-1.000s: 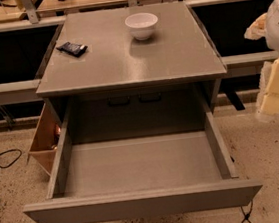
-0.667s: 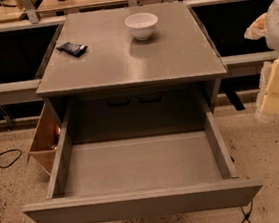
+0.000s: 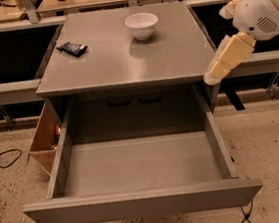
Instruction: Place rxbar blueberry into top drawer
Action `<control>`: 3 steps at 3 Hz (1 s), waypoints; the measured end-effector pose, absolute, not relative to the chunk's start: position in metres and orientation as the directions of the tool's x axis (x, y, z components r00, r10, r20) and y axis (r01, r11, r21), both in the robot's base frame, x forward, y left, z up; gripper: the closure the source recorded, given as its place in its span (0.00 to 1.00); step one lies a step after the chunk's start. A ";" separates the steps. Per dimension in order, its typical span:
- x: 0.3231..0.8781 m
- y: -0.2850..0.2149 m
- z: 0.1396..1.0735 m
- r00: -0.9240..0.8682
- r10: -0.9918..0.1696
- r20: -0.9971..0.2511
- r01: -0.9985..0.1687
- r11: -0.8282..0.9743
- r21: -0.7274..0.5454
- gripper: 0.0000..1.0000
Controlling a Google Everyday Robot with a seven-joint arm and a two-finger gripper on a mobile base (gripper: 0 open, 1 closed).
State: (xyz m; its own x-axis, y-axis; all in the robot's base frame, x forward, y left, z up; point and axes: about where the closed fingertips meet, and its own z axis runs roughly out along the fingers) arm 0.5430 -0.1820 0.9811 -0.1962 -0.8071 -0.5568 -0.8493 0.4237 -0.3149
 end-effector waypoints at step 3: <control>0.627 -0.115 1.009 -0.091 -0.697 -0.711 -0.763 0.508 -0.399 0.00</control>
Offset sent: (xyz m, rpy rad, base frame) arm 0.0986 0.0777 0.0318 0.1288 -0.2453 -0.0970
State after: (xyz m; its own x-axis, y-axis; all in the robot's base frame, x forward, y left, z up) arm 0.6269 -0.1145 1.0088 -0.0913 -0.6970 -0.7112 -0.7634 0.5076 -0.3995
